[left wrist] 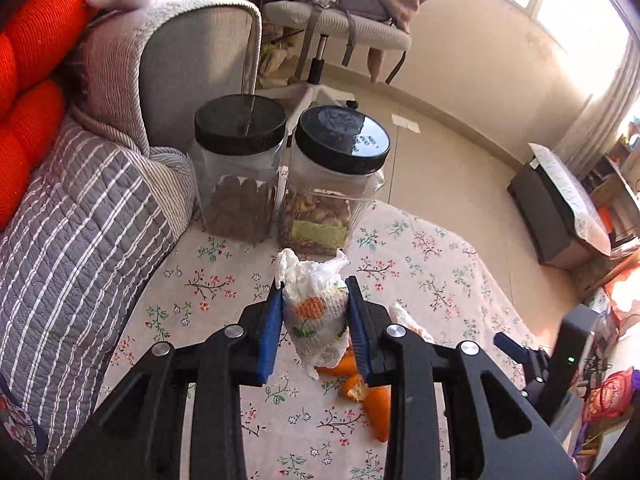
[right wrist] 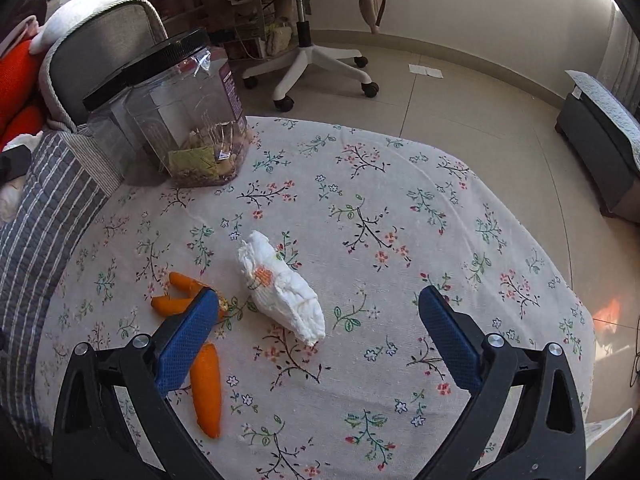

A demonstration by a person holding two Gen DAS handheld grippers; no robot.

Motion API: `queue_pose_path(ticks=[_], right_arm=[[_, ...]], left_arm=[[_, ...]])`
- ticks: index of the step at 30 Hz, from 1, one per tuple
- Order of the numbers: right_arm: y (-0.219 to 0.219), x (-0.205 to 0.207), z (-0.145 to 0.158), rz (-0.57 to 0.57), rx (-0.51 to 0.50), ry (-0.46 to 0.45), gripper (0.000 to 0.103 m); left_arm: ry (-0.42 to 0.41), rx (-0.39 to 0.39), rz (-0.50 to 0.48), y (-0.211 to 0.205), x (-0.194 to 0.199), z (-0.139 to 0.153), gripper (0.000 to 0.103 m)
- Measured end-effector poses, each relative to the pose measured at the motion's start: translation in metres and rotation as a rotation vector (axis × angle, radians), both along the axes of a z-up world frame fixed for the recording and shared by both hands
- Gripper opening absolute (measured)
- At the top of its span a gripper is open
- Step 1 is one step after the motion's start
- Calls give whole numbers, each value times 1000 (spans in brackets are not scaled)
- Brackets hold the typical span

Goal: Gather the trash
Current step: 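Grasp and lift the white crumpled tissue with the right gripper while the left gripper holds its tissue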

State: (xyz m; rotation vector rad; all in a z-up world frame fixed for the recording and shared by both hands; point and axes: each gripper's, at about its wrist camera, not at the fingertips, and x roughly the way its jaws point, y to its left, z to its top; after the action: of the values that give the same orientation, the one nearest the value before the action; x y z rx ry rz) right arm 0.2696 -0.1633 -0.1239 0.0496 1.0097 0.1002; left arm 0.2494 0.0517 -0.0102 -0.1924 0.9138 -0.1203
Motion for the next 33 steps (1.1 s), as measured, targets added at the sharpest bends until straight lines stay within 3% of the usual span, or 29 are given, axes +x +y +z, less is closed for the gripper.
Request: queue_pose_path(ticks=[5,8,9,10,11,12,16,21,27,33], right_arm=[[17,16,-17,13,16,39,95],[23,24,-30,15,15,77,87],[24,26,-34,14,12,96,77],[26,27,-39,15,11,116,58],[27,26,-43,14,6,130,49],[27,24,-43,16,7,119,46],[25,10,-30,9,33,63,43],[13,-13,10,-37,60,-33,43],[2,-34,56,-86,26,-119,43],[-14,-58,84,-153,0,-181,44]], left_arm=[[-44,-2,-15,-4,-7,17,31],[-25,1,-14,-1,-4,12,31],[-16,4,-13,0,-4,8,31],[-10,7,-12,1,-2,5,31],[-5,13,-11,1,-1,1,31],[-3,22,-10,1,0,-1,31],[8,37,2,5,2,-9,31],[11,29,11,6,1,-8,31],[-15,33,-4,-4,-11,3,31],[-43,38,-31,-19,-27,16,31]])
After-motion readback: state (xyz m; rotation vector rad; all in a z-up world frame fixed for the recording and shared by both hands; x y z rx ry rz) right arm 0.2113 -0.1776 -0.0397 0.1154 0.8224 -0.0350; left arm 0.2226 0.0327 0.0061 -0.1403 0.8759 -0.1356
